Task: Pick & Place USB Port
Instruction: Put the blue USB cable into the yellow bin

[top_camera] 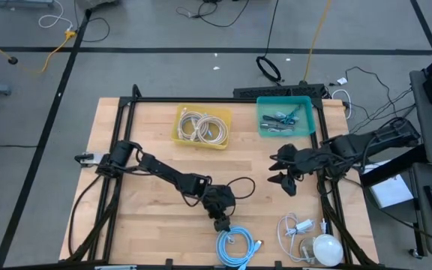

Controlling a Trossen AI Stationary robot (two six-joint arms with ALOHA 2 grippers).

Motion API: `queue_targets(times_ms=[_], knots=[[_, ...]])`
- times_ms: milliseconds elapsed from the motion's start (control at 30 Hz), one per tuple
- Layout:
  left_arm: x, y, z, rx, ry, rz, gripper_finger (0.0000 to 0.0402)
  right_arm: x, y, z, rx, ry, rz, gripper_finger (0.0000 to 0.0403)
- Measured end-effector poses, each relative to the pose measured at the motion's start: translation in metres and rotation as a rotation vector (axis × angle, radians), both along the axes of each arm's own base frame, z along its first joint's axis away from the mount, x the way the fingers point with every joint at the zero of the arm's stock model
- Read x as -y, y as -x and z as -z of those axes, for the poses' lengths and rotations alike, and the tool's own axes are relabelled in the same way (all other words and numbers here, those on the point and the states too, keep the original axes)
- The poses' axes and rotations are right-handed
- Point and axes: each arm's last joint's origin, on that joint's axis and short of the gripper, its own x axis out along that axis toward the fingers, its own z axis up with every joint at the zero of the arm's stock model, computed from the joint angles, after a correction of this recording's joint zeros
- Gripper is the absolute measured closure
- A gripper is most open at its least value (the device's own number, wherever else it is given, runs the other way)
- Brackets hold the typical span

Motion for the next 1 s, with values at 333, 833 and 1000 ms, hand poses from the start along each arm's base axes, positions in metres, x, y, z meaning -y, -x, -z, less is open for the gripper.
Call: queue_targets(times_ms=[333, 833, 1000], knots=[[-0.001, 0.001, 0.001, 0.001, -0.026, -0.003, 0.0181, -0.002, -0.004, 0.002, -0.008, -0.017, -0.010, 0.0193], [0.016, 0.004, -0.001, 0.004, -0.005, 0.016, 0.0181, -0.002, -0.007, -0.001, 0.031, -0.045, 0.012, 0.0193], [0.017, 0.002, 0.001, 0.012, 0.011, -0.017, 0.0209, -0.002, -0.007, -0.001, 0.040, -0.031, 0.029, 0.0193]])
